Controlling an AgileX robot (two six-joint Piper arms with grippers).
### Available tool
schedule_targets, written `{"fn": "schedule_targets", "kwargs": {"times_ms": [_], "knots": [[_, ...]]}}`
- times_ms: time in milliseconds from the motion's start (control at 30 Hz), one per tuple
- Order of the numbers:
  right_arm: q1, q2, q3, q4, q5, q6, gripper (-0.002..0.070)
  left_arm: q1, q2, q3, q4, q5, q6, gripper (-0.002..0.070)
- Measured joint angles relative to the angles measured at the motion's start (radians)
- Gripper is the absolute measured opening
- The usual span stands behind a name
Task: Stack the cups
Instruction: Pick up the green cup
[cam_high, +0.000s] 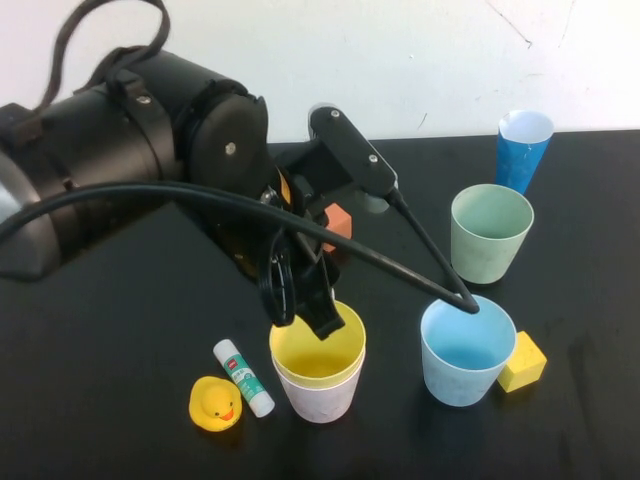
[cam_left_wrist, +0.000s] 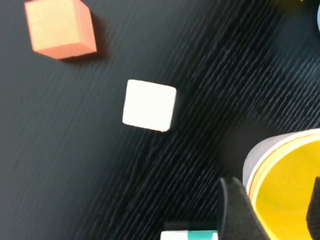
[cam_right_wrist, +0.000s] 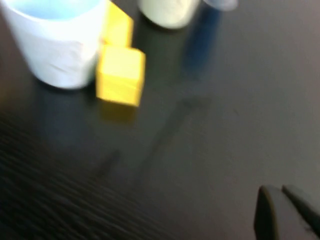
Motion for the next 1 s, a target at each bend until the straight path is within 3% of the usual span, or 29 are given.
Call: {"fn": "schedule_targets", "kwargs": {"times_ms": [167,233,400,633,733,1000], "knots": [[0.000,0.079,-0.155,0.146,0.118,-0.137,-0.0003,0.000,-0.078,0.000,0.022,-0.029,-0.020,0.0284],[0.000,0.136,-0.227,0.197,0.159,-0.176,-0.0003,0.000,-0.123,0.000,0.041,-0.050,-0.050,0.0244],[0.000,0.352,-0.410,0.318,0.236,-0.296,-0.0003,0.000,-0.271,0.000,0.078,-0.079,-0.115,0.0060],[0.000,0.718,-0.625,0.385,0.302,-0.350,-0.0002,0.000,-0.500,0.063,0.130,-0.106,-0.165,0.0005],[0.040,0.852,-0.722,0.330,0.331,-0.311,-0.0002,0.000,-0.619,0.151,0.167,-0.124,-0.203,0.0003],[0.233,1.088,-1.003,-0.090,0.363,-0.014,0.0000,0.000,-0.906,0.434,0.202,-0.230,-0.254,0.0002]]}}
